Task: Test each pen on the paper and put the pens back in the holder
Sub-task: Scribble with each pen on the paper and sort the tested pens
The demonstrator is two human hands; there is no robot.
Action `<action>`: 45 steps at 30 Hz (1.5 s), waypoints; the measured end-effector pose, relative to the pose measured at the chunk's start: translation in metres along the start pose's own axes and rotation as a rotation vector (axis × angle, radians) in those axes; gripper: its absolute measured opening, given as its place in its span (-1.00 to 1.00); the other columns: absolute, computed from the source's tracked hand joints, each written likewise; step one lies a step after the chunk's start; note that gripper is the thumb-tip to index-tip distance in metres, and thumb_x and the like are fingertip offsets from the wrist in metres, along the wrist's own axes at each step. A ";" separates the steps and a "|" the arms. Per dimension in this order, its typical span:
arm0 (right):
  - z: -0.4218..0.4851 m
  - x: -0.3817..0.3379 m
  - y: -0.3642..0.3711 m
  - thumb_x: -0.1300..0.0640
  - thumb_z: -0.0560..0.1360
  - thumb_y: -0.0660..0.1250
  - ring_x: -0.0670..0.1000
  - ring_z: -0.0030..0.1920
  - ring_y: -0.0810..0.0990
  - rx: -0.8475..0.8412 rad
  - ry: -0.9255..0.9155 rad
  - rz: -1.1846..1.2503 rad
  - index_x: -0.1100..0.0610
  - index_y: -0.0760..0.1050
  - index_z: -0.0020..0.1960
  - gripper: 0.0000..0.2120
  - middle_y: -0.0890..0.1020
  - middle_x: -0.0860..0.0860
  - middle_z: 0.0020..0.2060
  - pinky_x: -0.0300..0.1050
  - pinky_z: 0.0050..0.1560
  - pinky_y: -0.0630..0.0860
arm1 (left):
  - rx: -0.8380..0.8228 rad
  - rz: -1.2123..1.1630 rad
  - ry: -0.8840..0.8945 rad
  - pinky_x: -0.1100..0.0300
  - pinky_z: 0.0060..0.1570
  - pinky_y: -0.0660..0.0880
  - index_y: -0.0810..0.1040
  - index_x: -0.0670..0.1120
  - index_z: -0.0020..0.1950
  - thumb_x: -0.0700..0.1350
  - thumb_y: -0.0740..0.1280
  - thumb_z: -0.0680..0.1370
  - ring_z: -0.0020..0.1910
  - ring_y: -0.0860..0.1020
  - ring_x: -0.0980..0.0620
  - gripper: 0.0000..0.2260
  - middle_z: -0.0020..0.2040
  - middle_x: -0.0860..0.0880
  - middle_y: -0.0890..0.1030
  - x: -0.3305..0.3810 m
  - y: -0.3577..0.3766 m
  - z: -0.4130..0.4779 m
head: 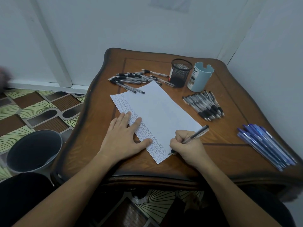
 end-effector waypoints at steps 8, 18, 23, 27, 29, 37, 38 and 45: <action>0.000 0.002 0.000 0.19 0.32 0.32 0.03 -0.40 0.34 0.006 0.011 -0.032 0.15 0.19 -0.45 -0.68 0.25 0.08 -0.48 -0.18 -0.36 0.31 | 0.007 -0.007 -0.001 0.00 0.48 -0.18 0.07 0.18 0.55 0.56 -0.20 0.29 0.56 -0.10 -0.04 -0.10 0.59 -0.05 -0.03 0.000 0.000 -0.001; 0.000 0.000 -0.002 0.22 0.31 0.30 0.00 -0.42 0.29 0.005 0.006 -0.012 0.20 0.16 -0.45 -0.68 0.22 0.10 -0.47 -0.25 -0.41 0.32 | 0.017 -0.007 0.004 -0.01 0.49 -0.16 0.09 0.17 0.55 0.57 -0.21 0.30 0.56 -0.08 -0.05 -0.10 0.59 -0.07 0.00 0.000 0.001 0.000; -0.001 0.000 -0.001 0.22 0.32 0.31 0.02 -0.42 0.35 -0.012 0.005 0.041 0.24 0.19 -0.44 -0.69 0.25 0.12 -0.47 -0.26 -0.39 0.38 | 0.014 -0.019 0.005 -0.01 0.48 -0.16 0.10 0.16 0.55 0.56 -0.19 0.30 0.56 -0.08 -0.05 -0.11 0.59 -0.07 -0.01 -0.001 0.001 0.000; 0.005 0.004 -0.010 0.27 0.46 0.35 -0.01 -0.42 0.44 0.094 0.041 0.090 0.20 0.26 -0.42 -0.63 0.38 0.11 -0.48 -0.15 -0.31 0.38 | 0.012 -0.014 0.005 0.00 0.48 -0.17 0.08 0.17 0.55 0.56 -0.20 0.30 0.56 -0.09 -0.05 -0.11 0.59 -0.06 -0.01 0.000 0.001 0.001; 0.009 0.004 -0.015 0.24 0.59 0.29 -0.03 -0.42 0.44 0.130 0.083 0.262 0.18 0.36 -0.40 -0.61 0.48 0.08 -0.47 -0.13 -0.30 0.41 | 0.009 -0.012 0.001 0.00 0.48 -0.17 0.08 0.17 0.55 0.56 -0.19 0.30 0.56 -0.10 -0.05 -0.12 0.59 -0.06 -0.02 0.000 0.001 0.000; 0.014 -0.001 -0.020 -0.07 0.70 -0.05 -0.02 -0.60 0.22 0.215 0.199 0.475 0.15 0.35 0.03 -0.66 0.31 0.03 -0.61 -0.16 -0.51 0.15 | 0.014 -0.016 0.003 0.02 0.48 -0.20 0.08 0.18 0.55 0.57 -0.20 0.30 0.56 -0.11 -0.04 -0.11 0.59 -0.06 -0.03 0.000 0.000 0.000; 0.014 -0.001 -0.021 -0.04 0.71 -0.03 -0.02 -0.60 0.22 0.211 0.204 0.473 0.15 0.35 0.02 -0.69 0.32 0.04 -0.60 -0.16 -0.52 0.15 | 0.020 -0.025 0.004 0.02 0.48 -0.20 0.09 0.17 0.55 0.57 -0.19 0.30 0.56 -0.10 -0.04 -0.11 0.59 -0.06 -0.02 0.000 0.000 0.000; 0.018 -0.008 -0.021 0.13 0.69 0.11 0.02 -0.42 0.39 0.088 0.344 0.494 0.09 0.45 0.06 -0.85 0.45 0.08 -0.37 -0.10 -0.41 0.31 | 0.019 -0.024 -0.004 0.06 0.46 -0.23 0.07 0.19 0.55 0.56 -0.18 0.30 0.56 -0.11 -0.02 -0.12 0.59 -0.04 -0.03 -0.001 0.000 0.000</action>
Point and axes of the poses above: each hand's wrist, its own z-axis towards the middle knuckle, its own y-axis out of the palm, x = y × z, the point moved 6 cm from there along z, towards the middle knuckle
